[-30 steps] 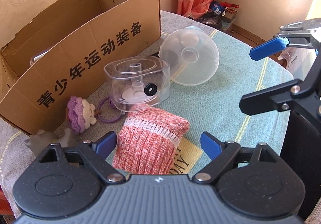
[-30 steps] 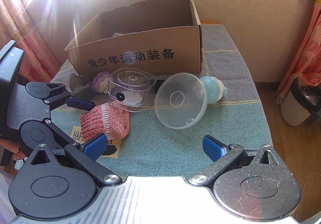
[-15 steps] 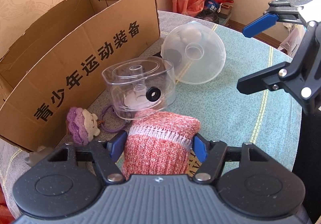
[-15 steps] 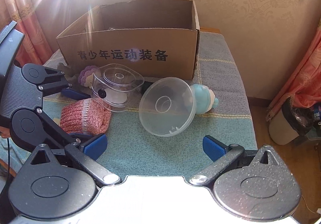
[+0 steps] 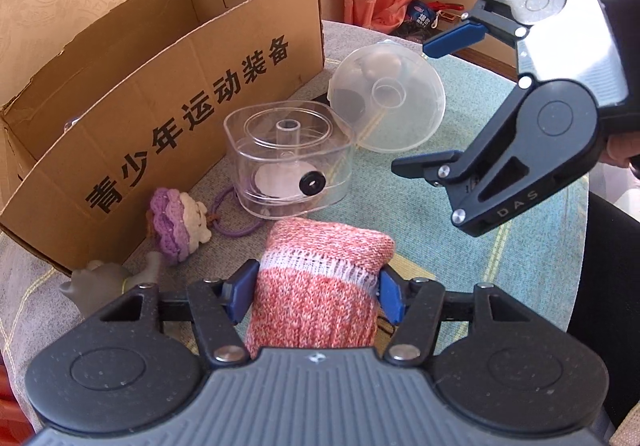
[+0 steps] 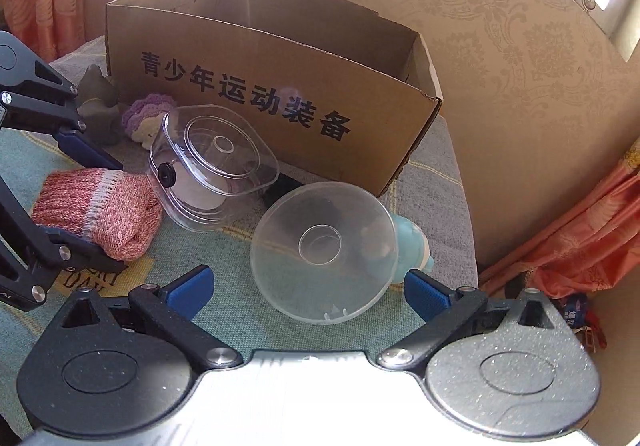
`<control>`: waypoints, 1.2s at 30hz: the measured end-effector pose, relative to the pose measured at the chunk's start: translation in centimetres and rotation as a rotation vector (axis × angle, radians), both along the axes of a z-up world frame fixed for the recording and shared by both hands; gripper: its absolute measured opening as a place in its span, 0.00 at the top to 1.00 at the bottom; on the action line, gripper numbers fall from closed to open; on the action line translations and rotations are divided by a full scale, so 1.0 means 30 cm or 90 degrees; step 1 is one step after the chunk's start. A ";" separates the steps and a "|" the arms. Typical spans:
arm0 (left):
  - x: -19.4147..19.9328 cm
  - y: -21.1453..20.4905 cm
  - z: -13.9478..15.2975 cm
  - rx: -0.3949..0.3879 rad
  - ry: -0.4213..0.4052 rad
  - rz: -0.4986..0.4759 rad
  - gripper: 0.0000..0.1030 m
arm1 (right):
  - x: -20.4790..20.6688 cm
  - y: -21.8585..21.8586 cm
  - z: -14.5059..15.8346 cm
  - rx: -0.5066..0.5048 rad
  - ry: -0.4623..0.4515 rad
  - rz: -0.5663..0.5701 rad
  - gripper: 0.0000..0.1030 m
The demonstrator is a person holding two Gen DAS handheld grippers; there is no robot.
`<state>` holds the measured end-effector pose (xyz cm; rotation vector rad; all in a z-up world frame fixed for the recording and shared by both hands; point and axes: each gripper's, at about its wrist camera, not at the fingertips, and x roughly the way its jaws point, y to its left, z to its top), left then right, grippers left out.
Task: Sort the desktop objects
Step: 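Grasp the pink knit sock with the left tool while the right tool grasps the clear round lid, then carry the pink sock and clear lid over the box and release both inside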
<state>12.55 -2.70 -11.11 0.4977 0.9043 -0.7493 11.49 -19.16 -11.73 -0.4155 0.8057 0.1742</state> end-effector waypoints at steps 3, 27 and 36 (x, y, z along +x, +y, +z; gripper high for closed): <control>-0.005 0.020 -0.003 -0.007 0.009 0.008 0.40 | 0.013 0.027 -0.018 -0.035 -0.022 -0.005 0.01; 0.041 0.016 0.002 -0.048 0.026 0.053 0.41 | 0.046 0.056 0.010 -0.047 0.011 0.013 0.10; 0.013 0.014 0.034 -0.048 0.017 0.053 0.41 | 0.019 -0.011 0.054 0.098 0.111 -0.012 0.10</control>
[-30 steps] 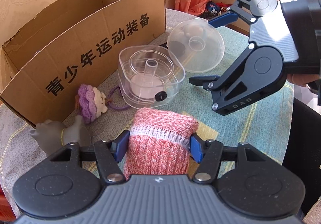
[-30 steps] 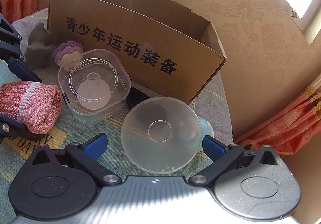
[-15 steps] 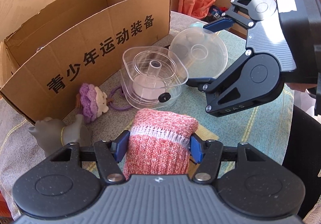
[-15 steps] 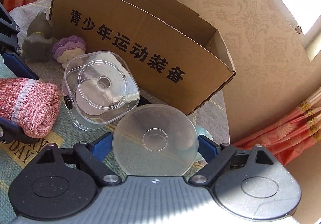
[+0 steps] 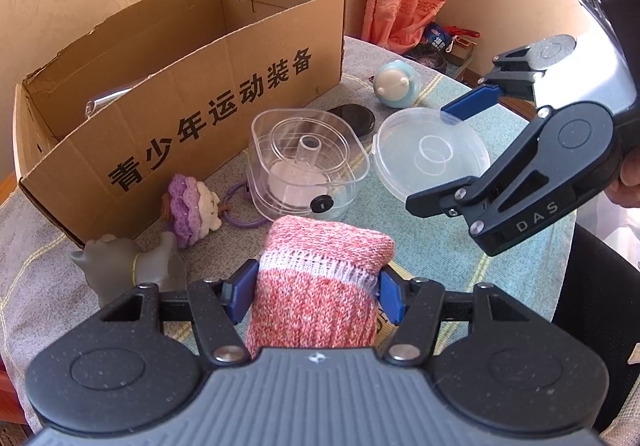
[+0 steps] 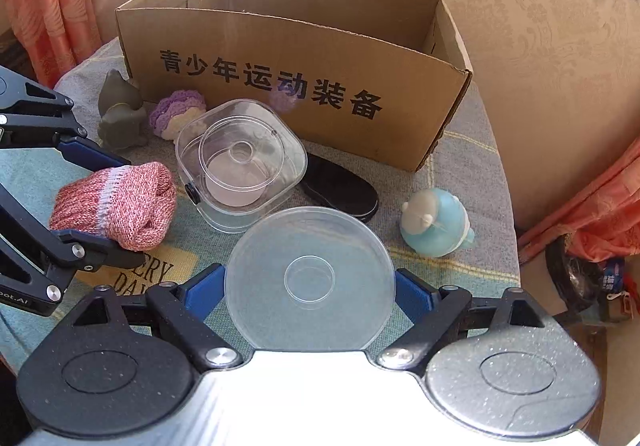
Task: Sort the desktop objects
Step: 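Carry the pink sock and clear lid over the box and release both inside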
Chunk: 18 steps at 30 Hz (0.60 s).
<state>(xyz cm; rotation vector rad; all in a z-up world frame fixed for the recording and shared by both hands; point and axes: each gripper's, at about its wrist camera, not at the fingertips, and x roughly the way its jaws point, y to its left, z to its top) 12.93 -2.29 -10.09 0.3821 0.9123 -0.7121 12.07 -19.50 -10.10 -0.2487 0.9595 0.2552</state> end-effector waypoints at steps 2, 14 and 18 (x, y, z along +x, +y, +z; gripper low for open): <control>-0.004 0.000 0.012 -0.001 -0.004 0.001 0.41 | -0.002 -0.016 0.008 0.025 0.010 -0.014 0.10; -0.025 0.009 0.079 -0.010 -0.009 0.025 0.41 | -0.016 -0.034 0.075 0.053 0.003 -0.017 0.10; -0.029 0.015 0.120 -0.012 -0.019 0.029 0.41 | -0.012 -0.039 0.108 0.061 -0.003 -0.016 0.10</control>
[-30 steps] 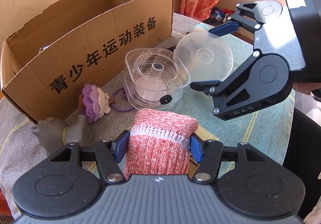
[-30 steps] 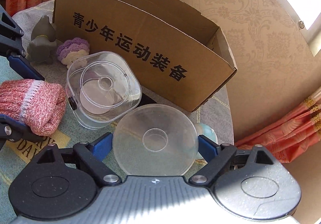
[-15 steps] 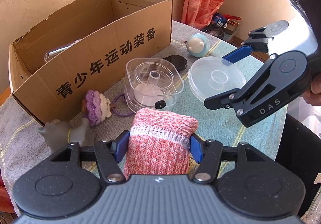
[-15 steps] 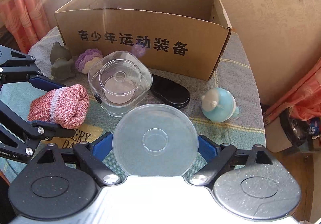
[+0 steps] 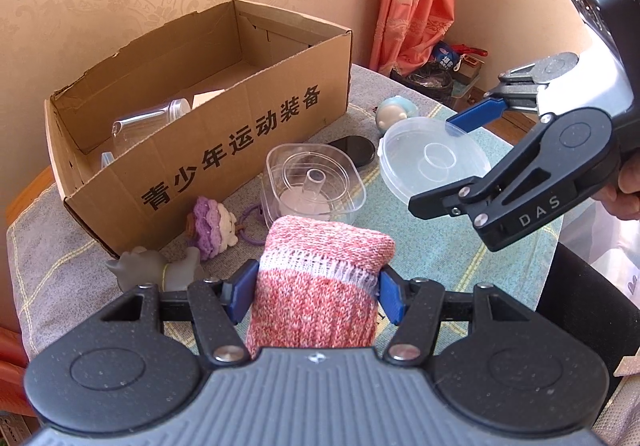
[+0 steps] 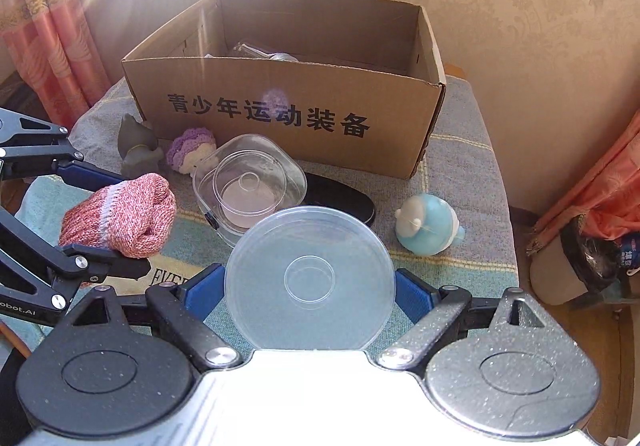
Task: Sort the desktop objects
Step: 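Carry the pink sock and clear lid over the box and release both inside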
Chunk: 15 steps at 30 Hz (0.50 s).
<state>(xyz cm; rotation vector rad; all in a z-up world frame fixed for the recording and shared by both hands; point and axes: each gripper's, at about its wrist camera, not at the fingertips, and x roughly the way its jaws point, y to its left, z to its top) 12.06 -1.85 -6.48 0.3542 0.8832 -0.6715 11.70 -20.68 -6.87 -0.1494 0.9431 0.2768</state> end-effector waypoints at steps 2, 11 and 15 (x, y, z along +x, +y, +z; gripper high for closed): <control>0.007 0.003 0.024 -0.004 -0.005 0.006 0.41 | 0.003 -0.005 0.019 0.002 -0.003 0.001 0.10; 0.079 0.013 0.132 -0.029 -0.023 0.037 0.41 | 0.035 -0.020 0.126 0.008 -0.033 0.015 0.10; 0.118 0.003 0.173 -0.038 -0.032 0.043 0.41 | 0.059 -0.016 0.168 0.000 -0.052 0.024 0.10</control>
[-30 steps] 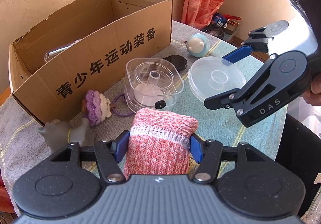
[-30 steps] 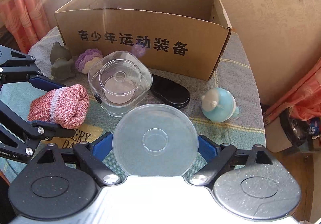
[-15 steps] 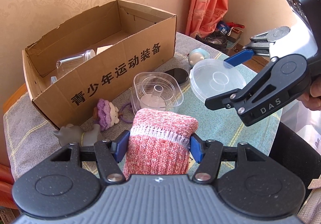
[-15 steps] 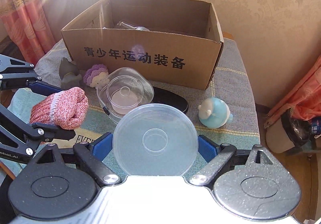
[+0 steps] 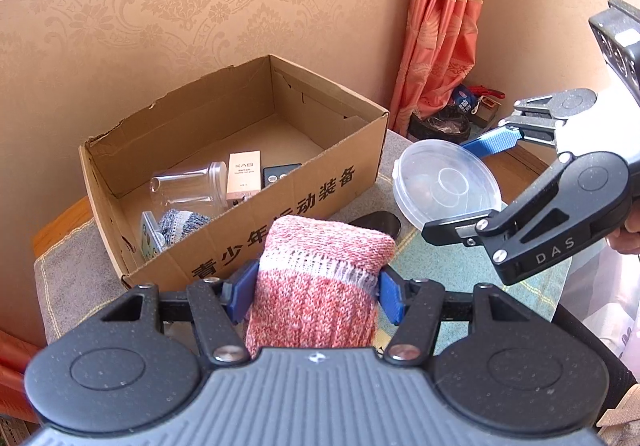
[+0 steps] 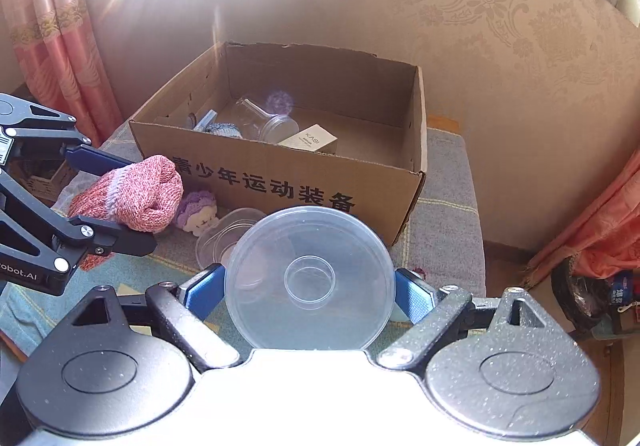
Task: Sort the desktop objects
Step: 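Carry the pink sock and clear lid over the box and release both inside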
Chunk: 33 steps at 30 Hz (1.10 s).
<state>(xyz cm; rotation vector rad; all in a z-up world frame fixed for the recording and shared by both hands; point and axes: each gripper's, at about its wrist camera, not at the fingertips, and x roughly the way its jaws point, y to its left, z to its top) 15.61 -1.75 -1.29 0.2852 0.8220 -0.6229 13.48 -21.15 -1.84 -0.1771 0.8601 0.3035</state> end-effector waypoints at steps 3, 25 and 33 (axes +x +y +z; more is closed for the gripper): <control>0.032 -0.008 0.030 0.003 -0.014 0.006 0.41 | 0.023 0.001 0.027 0.002 -0.009 0.005 0.10; 0.282 0.046 0.120 -0.004 -0.042 0.088 0.41 | 0.316 0.045 0.160 -0.001 -0.047 0.024 0.10; 0.320 0.077 0.121 -0.011 -0.038 0.108 0.41 | 0.383 0.108 0.162 -0.034 -0.056 0.041 0.09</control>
